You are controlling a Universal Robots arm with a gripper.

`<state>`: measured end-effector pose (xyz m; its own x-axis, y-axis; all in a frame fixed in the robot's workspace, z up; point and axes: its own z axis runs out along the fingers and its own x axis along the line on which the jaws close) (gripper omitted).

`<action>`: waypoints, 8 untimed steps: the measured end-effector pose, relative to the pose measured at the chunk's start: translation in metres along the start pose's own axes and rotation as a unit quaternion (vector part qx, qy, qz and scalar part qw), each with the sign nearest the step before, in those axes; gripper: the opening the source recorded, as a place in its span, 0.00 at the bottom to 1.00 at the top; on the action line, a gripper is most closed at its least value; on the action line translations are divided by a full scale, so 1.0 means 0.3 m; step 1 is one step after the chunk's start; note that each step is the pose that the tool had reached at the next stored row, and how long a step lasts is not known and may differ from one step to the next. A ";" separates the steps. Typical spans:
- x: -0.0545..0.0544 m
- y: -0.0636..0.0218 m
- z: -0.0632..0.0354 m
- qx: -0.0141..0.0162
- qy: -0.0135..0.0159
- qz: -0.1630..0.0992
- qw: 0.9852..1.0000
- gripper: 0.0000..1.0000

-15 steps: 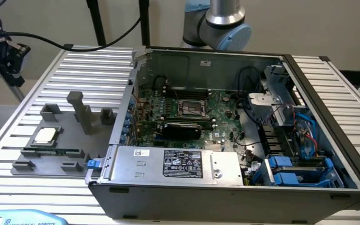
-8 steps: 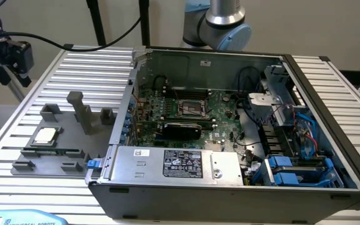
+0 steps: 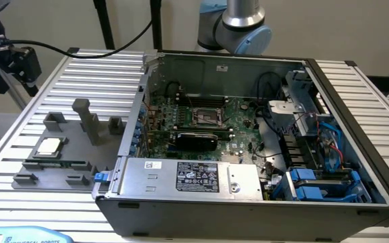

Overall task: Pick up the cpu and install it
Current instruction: 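Pick up the cpu and move it towards the insertion slot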

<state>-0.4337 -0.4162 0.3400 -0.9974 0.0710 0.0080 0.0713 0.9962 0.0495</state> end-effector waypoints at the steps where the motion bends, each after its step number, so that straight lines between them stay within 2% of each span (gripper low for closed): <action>1: 0.000 -0.002 0.006 0.000 0.000 0.000 1.000 0.65; 8: -0.001 -0.013 0.048 0.000 0.000 0.000 1.000 0.65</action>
<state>-0.4337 -0.4195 0.3254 -0.9974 0.0710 0.0081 0.0713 0.9962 0.0494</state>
